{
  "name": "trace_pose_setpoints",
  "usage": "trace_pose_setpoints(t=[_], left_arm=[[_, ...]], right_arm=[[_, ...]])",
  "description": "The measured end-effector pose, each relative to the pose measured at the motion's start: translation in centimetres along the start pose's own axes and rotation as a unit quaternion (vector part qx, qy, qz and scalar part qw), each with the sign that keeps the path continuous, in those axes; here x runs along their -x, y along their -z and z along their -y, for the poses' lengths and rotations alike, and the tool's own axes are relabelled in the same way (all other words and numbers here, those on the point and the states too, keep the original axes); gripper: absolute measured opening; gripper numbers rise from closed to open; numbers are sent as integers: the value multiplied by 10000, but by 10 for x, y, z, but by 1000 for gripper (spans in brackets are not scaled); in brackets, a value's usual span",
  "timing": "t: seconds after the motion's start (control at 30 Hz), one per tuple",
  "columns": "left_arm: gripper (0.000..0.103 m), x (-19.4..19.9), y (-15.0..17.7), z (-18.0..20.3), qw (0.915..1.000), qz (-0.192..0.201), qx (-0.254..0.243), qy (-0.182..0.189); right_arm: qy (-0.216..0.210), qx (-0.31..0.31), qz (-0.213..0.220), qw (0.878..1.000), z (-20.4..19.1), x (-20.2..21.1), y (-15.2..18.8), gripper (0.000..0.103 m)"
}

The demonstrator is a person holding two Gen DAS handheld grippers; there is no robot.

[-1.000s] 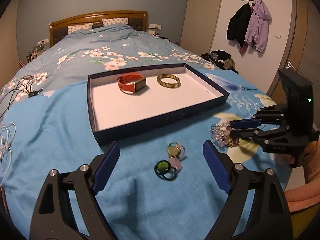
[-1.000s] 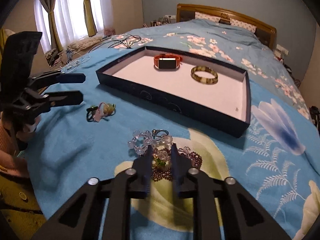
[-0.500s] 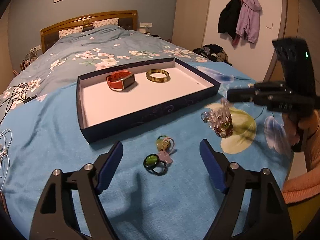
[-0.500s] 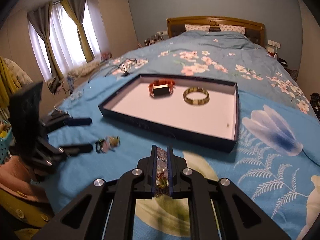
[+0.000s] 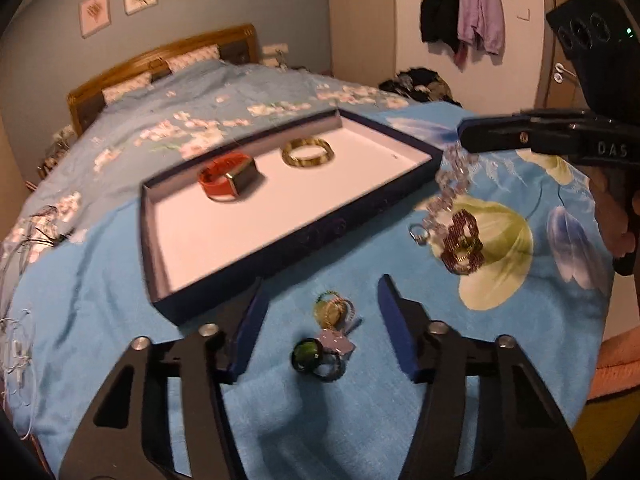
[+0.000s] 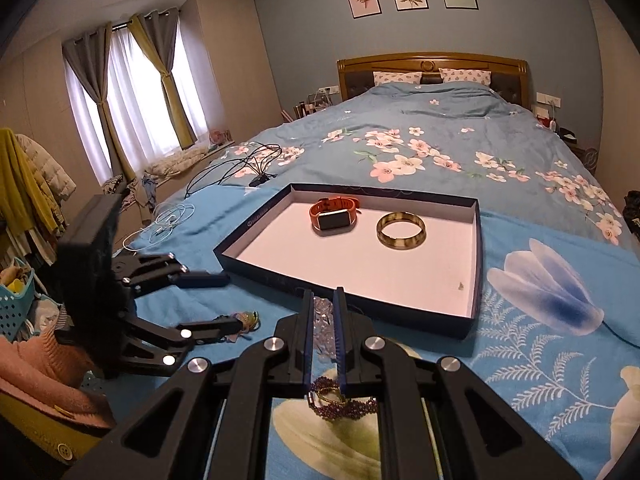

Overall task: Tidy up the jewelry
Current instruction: 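Grasp the clear crystal bead bracelet with the right tool, then grasp the pink ring with the left tool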

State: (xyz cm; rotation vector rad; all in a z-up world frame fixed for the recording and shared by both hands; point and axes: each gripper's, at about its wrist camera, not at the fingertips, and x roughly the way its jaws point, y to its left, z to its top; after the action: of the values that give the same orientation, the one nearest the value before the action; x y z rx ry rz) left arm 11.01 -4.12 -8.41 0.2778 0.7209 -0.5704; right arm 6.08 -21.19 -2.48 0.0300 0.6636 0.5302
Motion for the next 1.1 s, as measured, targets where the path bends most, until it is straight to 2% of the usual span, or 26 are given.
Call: trace_pose_setpoints(t=[0.03, 0.17, 0.23, 0.33, 0.4, 0.5, 0.63, 0.9, 0.97, 1.0, 1.03, 1.1], left_arm=[[42, -2, 0, 0, 10000, -57, -5, 56], [41, -9, 3, 3, 9994, -280, -51, 205], [30, -14, 6, 3, 9986, -438, -4, 305], [19, -17, 8, 1, 9981, -511, 78, 324], [17, -17, 10, 0, 9977, -560, 144, 339], [17, -13, 13, -1, 9980, -544, 180, 279], [7, -7, 14, -3, 9982, -468, 260, 271], [4, 7, 9, -14, 9967, -164, 600, 523], [4, 8, 9, -17, 9965, -140, 621, 535], [8, 8, 10, -17, 9960, -146, 647, 595], [30, 7, 11, -19, 9947, -196, 729, 705], [47, 5, 14, -19, 9947, -225, 762, 646]], right_arm=[[-13, -7, 2, 10000, 1, 0, 0, 8], [-20, -44, 7, 10000, 2, -3, -1, 8], [-40, -75, 4, 10000, 3, -4, 0, 8], [-63, -135, -26, 9999, 4, -7, 1, 8], [-66, -144, -37, 9999, 4, -8, 1, 8], [-93, -153, -24, 9998, 4, -8, 1, 8], [-127, -166, 2, 9998, 4, -8, 1, 8], [-144, -149, 80, 9998, 2, -5, -2, 8], [-169, -163, 90, 9997, 2, -5, -3, 8], [-169, -163, 93, 9997, 2, -5, -3, 8], [-160, -158, 93, 9997, 2, -5, -3, 8], [-185, -163, 72, 9997, 1, -6, -2, 8]])
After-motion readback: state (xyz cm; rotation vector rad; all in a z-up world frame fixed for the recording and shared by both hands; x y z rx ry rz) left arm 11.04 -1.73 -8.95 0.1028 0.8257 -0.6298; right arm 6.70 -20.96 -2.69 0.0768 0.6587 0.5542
